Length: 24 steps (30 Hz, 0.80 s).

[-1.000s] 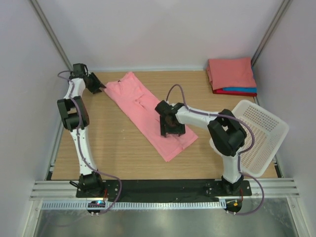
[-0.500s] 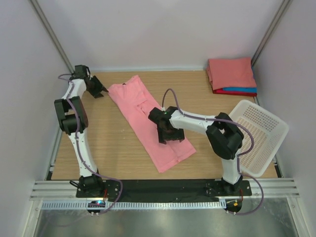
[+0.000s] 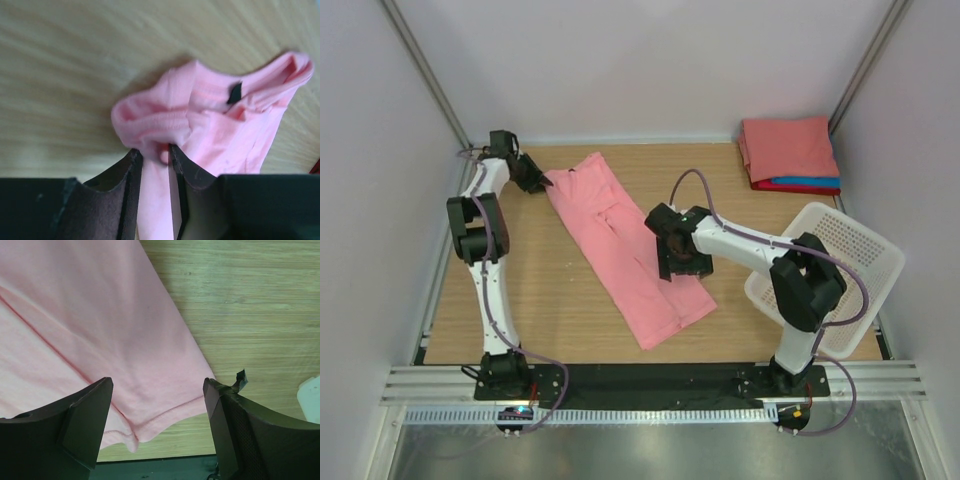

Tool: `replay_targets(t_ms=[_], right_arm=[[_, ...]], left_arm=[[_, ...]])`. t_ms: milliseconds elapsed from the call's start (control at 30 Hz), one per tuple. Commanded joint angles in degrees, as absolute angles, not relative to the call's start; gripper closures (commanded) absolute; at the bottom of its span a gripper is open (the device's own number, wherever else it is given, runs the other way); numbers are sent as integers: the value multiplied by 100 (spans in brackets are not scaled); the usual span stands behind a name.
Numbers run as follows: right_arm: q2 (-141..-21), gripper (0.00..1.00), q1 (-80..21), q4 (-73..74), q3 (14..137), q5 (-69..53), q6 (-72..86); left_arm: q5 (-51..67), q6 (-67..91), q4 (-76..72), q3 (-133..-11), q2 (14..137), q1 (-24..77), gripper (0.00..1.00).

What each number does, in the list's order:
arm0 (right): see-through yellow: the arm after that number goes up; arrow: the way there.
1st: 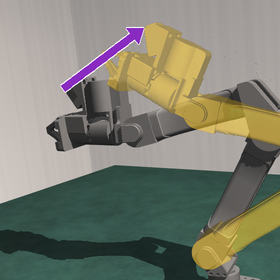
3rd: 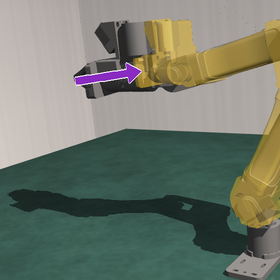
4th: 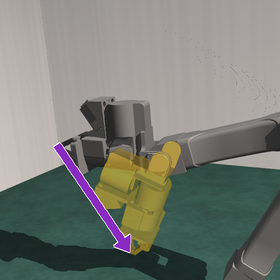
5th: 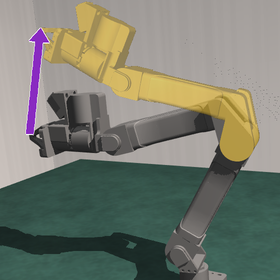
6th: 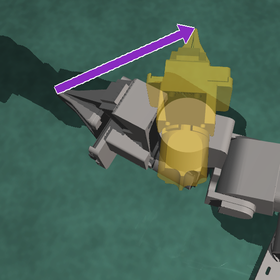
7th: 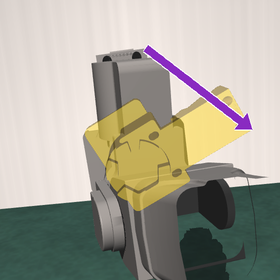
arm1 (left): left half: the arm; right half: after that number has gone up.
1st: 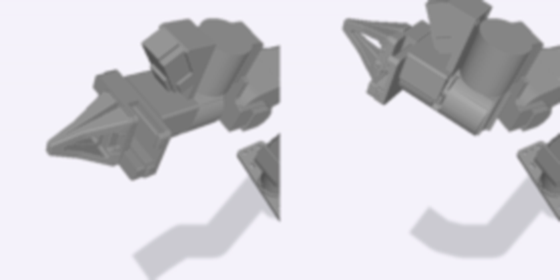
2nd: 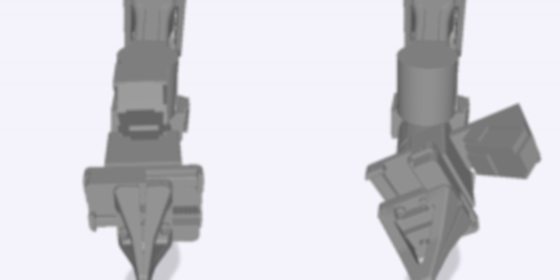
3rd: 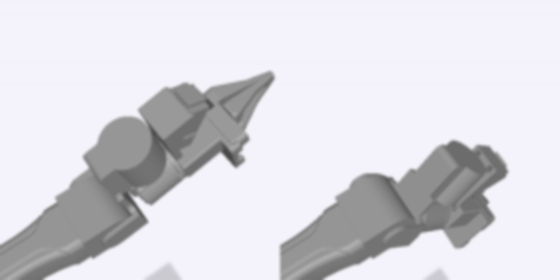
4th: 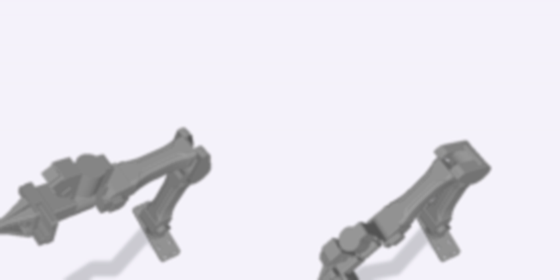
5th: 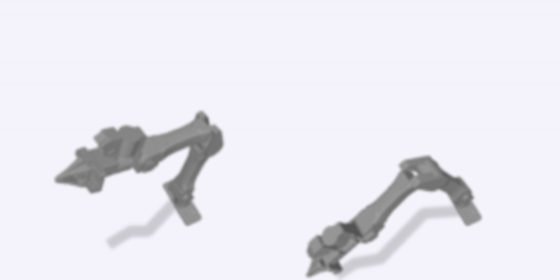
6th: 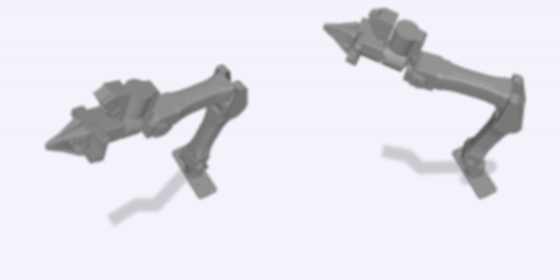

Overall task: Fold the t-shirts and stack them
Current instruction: Fold the tshirt

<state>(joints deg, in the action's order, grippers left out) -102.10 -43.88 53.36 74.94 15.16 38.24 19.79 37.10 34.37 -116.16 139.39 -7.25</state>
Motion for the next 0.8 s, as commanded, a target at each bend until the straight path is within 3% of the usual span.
replay_targets(t_ms=[0, 233, 367, 567, 767], right_arm=[[-10002, 19, -4316, 5124, 7365, 1503, 3770], [-9923, 19, -4087, 5185, 7506, 1240, 3771], [-9888, 19, -3920, 5159, 7567, 678, 3639], [-9747, 19, -3534, 5027, 7436, -342, 3226], [-9633, 26, -3051, 4966, 7208, -694, 2875]], left_arm=[[1653, 3779, 3472, -12320, 14448, -773, 76], [1924, 4148, 3367, -14026, 15547, -861, 92], [2223, 4201, 3129, -13984, 15540, -949, 73], [1724, 3701, 3531, -11886, 13592, -1002, 54], [1355, 3709, 4042, -9074, 11016, -879, 54]])
